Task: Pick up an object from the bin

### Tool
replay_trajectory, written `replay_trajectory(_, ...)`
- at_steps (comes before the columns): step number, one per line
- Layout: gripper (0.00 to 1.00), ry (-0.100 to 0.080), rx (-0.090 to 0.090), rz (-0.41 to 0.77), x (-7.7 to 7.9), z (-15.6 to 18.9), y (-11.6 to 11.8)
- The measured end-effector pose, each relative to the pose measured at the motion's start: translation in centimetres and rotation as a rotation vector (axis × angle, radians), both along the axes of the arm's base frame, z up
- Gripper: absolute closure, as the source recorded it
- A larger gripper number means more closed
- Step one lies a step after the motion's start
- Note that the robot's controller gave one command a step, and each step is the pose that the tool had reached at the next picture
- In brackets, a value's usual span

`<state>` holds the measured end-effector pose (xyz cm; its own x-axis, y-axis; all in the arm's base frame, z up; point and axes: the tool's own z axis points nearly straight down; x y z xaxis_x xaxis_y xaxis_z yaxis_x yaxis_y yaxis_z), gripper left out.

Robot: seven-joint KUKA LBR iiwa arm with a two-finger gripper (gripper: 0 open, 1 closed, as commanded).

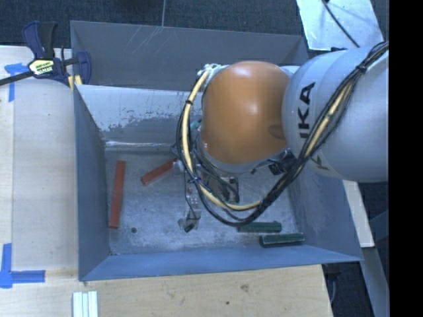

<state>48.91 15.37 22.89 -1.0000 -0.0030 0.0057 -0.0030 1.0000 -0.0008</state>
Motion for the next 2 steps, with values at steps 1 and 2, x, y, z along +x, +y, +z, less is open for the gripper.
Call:
replay_trajectory(1,0.00,-0.002,-0.001,-0.045,3.8,-16.3,-7.3)
replay_trajectory(2,0.00,-0.015,-0.002,-0.204,6.1,-9.3,-15.1)
